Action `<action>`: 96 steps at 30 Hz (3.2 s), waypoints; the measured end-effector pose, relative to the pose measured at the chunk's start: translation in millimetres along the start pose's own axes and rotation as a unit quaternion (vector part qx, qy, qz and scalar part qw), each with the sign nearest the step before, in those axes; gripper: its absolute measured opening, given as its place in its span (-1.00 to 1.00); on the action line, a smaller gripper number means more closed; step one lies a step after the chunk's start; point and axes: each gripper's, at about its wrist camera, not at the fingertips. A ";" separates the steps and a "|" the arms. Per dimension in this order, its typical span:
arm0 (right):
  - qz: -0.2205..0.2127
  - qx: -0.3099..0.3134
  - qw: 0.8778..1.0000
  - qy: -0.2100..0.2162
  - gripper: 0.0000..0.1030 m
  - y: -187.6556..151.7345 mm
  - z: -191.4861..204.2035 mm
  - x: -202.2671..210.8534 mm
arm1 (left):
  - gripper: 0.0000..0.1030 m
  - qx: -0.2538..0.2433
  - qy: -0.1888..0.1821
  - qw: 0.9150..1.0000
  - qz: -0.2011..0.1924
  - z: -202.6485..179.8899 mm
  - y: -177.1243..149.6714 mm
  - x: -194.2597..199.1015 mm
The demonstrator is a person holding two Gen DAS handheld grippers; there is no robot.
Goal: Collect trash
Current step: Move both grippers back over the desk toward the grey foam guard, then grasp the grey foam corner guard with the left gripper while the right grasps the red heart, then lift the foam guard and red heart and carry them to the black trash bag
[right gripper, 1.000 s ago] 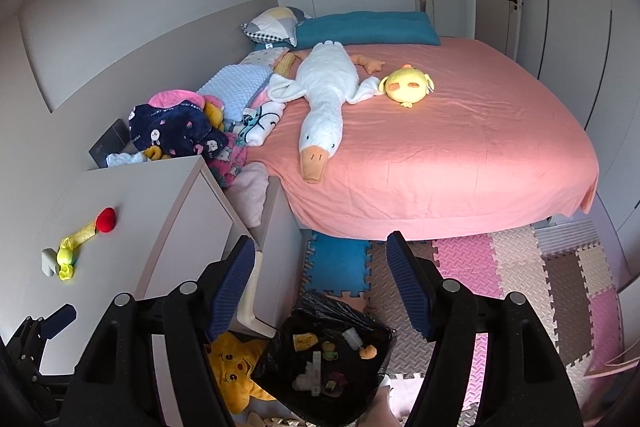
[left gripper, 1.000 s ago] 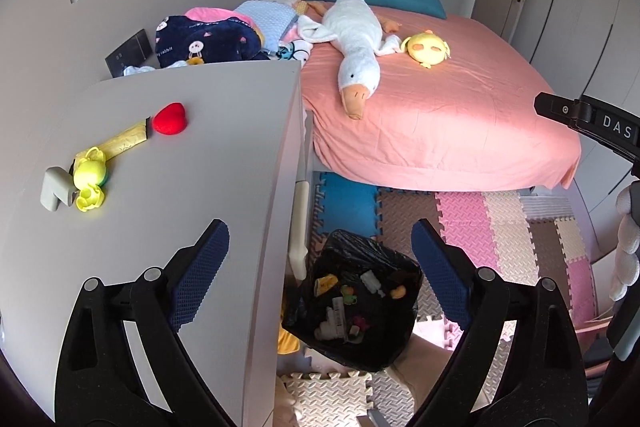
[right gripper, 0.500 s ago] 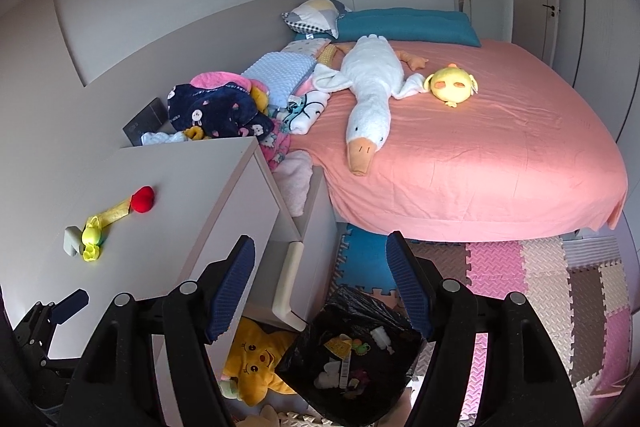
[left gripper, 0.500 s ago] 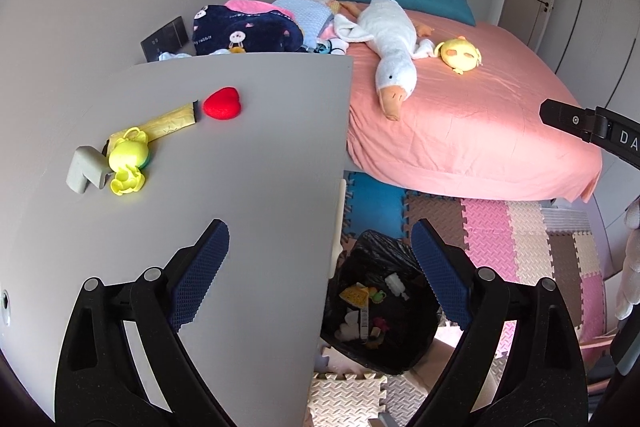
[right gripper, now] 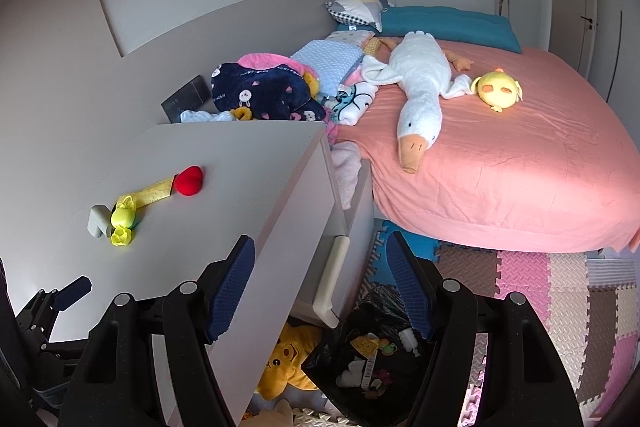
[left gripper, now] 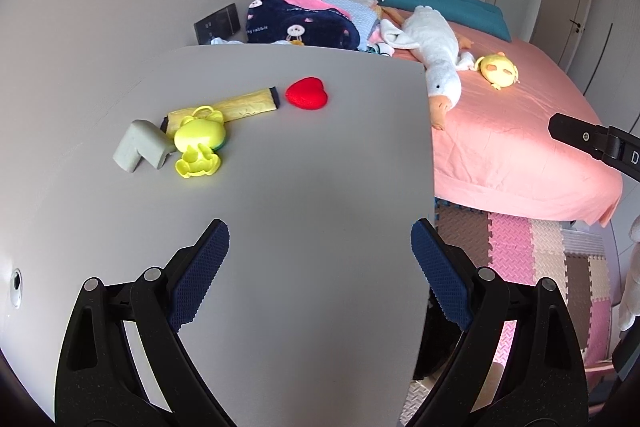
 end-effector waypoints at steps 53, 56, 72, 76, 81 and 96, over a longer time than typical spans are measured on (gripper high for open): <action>0.037 0.113 0.992 0.037 0.34 39.2 174.4 -111.1 | 0.74 0.086 0.069 0.994 0.010 199.2 55.5 -61.9; 0.039 0.122 0.991 0.038 0.34 42.7 185.3 -119.5 | 0.74 0.079 0.071 0.994 0.018 199.6 53.7 -67.6; 0.068 0.138 0.988 0.025 0.30 50.9 221.1 -159.7 | 0.58 0.060 0.069 0.996 0.006 196.2 49.9 -67.9; 0.071 0.136 0.988 0.024 0.18 49.2 222.3 -162.0 | 0.58 0.060 0.067 0.996 0.007 196.3 50.1 -67.9; 0.059 0.156 0.986 0.010 -0.09 46.6 226.4 -160.4 | 0.58 0.065 0.067 0.996 0.009 198.4 48.6 -67.1; 0.049 0.143 0.988 0.029 -0.09 48.4 208.7 -122.0 | 0.57 0.066 0.089 0.994 -0.007 196.6 47.8 -35.2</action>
Point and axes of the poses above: each gripper's, at about its wrist camera, not at the fingertips, and x roughly against the way its jaws point, z to its left, y to its top, and after that the axes turned 13 degrees about -y, right-handed
